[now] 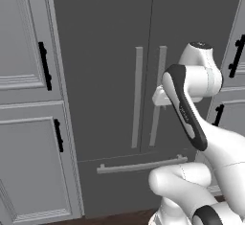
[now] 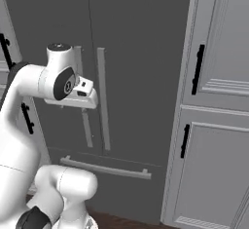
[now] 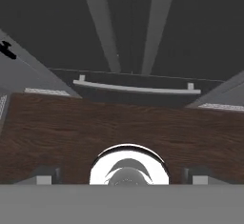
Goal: Grab a lemon wedge from the fridge and one ice cube from the ice bowl, and put them in the glass of lemonade.
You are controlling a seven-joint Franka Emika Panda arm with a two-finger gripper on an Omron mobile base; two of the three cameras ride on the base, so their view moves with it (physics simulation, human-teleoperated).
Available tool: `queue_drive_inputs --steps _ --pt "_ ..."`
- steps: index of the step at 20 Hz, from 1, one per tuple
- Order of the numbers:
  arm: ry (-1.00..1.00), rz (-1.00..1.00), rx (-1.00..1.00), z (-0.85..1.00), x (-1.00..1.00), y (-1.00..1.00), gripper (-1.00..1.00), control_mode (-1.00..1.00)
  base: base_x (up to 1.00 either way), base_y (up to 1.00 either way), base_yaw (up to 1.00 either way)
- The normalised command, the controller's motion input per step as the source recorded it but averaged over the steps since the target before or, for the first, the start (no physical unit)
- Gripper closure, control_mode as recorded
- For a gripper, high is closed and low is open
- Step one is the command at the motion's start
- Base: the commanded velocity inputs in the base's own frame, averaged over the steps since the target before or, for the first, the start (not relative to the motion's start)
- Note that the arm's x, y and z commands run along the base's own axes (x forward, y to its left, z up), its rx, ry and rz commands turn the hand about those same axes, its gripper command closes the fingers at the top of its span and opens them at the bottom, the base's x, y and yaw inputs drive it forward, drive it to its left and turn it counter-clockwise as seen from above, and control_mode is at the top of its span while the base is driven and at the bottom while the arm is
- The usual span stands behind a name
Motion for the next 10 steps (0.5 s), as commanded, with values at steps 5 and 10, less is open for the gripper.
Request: queue_drive_inputs --steps 5,10 --pt "0.0 0.0 0.0 0.0 0.0 0.0 -1.0 1.0 -0.66 0.0 0.0" --pt "0.0 0.0 0.0 0.0 0.0 0.0 -1.0 1.0 0.17 0.0 -0.12"
